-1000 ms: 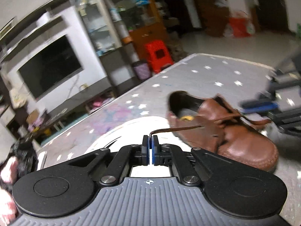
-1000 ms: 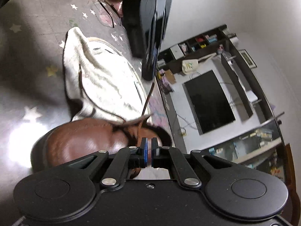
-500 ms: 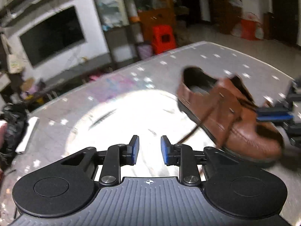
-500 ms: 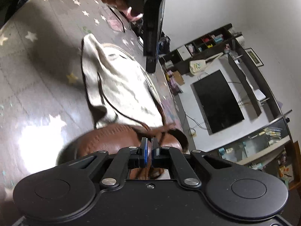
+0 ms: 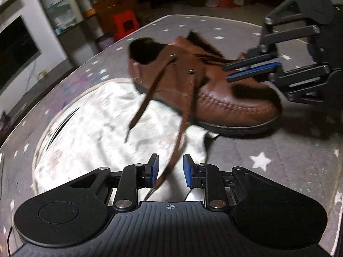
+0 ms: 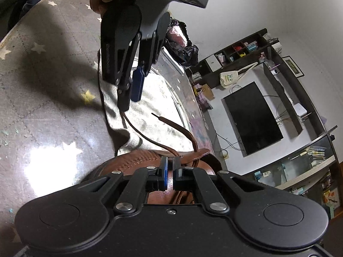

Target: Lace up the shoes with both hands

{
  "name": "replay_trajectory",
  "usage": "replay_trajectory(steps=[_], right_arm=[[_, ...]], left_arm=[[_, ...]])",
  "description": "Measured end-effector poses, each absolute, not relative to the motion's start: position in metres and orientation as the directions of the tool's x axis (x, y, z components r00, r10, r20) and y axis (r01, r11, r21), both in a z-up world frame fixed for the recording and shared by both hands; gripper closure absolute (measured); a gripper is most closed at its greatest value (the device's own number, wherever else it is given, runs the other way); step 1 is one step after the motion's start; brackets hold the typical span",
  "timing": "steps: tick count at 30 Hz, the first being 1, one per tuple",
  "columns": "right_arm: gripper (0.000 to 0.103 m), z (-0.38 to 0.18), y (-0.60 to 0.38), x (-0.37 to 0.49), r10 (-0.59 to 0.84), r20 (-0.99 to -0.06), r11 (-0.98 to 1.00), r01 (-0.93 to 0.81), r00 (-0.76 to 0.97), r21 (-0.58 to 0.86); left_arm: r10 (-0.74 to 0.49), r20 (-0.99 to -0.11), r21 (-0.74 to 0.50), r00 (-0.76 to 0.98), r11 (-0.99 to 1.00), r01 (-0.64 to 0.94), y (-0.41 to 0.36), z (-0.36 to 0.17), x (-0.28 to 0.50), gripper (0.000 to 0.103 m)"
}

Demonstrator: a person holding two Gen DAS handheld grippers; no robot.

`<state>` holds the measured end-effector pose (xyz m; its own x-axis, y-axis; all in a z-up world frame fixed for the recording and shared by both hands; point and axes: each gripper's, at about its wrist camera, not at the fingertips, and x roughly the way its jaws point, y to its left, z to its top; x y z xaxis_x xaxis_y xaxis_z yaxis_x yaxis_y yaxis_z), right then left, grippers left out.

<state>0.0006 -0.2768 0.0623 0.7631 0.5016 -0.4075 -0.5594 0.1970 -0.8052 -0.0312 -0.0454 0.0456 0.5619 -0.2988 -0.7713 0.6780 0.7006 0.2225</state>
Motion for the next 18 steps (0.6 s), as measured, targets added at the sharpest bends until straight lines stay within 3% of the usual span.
replay_trajectory(steps=[5, 7, 9, 11, 18], right_arm=[[0.100, 0.062, -0.278, 0.001, 0.501, -0.405, 0.205, -0.560, 0.765, -0.803], [0.101, 0.062, -0.280, 0.001, 0.501, -0.404, 0.212, -0.561, 0.765, -0.800], [0.101, 0.062, -0.281, 0.002, 0.499, -0.405, 0.218, -0.564, 0.766, -0.797], [0.101, 0.062, -0.282, 0.003, 0.496, -0.407, 0.222, -0.566, 0.767, -0.794], [0.101, 0.060, -0.289, 0.000, 0.488, -0.419, 0.250, -0.582, 0.766, -0.773]], left_arm=[[-0.282, -0.800, 0.222, 0.529, 0.681, 0.698, -0.056, 0.037, -0.018, 0.078], [-0.283, -0.804, 0.217, 0.523, 0.679, 0.702, -0.058, 0.036, -0.014, 0.083], [-0.279, -0.808, 0.216, 0.519, 0.679, 0.702, -0.059, 0.036, -0.011, 0.097], [-0.271, -0.812, 0.220, 0.517, 0.678, 0.701, -0.061, 0.037, -0.011, 0.100], [-0.365, -0.787, 0.099, 0.497, 0.721, 0.686, -0.059, 0.068, -0.027, 0.101]])
